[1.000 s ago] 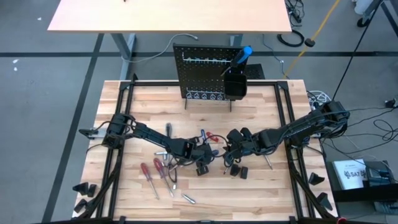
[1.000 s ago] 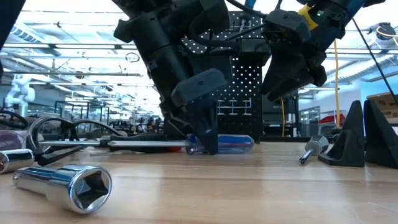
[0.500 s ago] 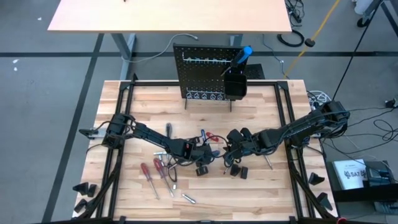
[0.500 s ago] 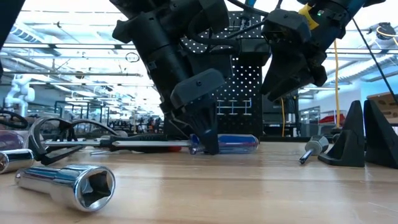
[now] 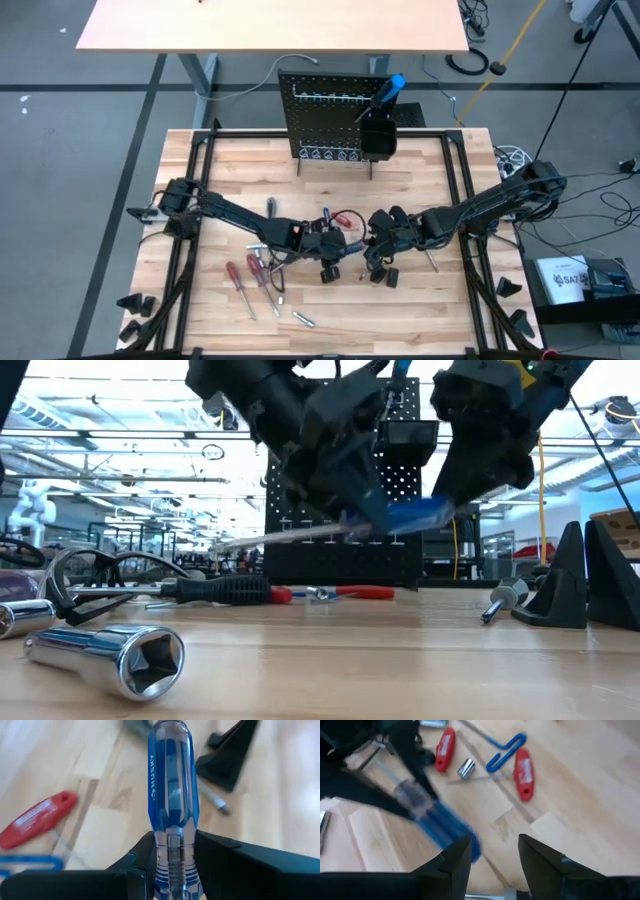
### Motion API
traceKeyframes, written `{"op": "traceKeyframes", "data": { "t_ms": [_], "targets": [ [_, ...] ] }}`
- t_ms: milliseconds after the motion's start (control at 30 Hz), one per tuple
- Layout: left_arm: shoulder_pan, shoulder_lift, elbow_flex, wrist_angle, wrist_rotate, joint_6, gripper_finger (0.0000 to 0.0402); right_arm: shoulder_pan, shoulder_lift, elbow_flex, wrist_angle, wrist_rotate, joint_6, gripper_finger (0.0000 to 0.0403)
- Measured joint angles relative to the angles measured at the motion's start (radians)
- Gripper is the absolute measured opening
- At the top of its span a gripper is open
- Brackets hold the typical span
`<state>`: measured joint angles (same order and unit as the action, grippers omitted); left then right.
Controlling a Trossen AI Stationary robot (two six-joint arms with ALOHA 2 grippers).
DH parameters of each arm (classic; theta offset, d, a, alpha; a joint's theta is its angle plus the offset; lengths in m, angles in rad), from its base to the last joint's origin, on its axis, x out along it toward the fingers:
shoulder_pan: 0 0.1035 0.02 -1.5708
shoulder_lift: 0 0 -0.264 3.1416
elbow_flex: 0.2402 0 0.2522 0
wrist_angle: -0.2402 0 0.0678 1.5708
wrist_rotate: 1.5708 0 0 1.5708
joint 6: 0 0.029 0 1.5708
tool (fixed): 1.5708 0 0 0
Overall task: Hang tools onto peg board
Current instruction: Hang the blue screwdriver onto the peg board
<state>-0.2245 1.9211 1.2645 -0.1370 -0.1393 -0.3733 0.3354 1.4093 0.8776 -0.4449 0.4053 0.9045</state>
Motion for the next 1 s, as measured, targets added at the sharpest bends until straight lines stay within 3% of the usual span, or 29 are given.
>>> {"op": "traceKeyframes", "data": {
  "t_ms": [333,500,600,767,1000],
  "targets": [
    [0.001,-0.129,0.003,0.098,0.034,0.109,0.0103,0.126,-0.146,0.000,-0.051,0.256,-0.001,0.0155],
    [-0.003,-0.243,-0.053,0.247,0.007,0.179,0.0103,0.183,-0.180,0.000,-0.055,0.362,-0.001,0.0155],
    [-0.001,-0.331,-0.151,0.348,-0.053,0.227,0.0103,0.200,-0.181,0.000,-0.058,0.378,-0.001,0.0155],
    [-0.001,-0.500,-0.406,0.647,-0.197,0.227,0.0103,0.205,-0.181,0.000,-0.060,0.383,-0.006,0.0155],
    [0.002,-0.600,-0.801,1.354,-0.365,0.173,0.0103,0.203,-0.181,0.000,-0.063,0.425,-0.010,0.0155]
  ]
}}
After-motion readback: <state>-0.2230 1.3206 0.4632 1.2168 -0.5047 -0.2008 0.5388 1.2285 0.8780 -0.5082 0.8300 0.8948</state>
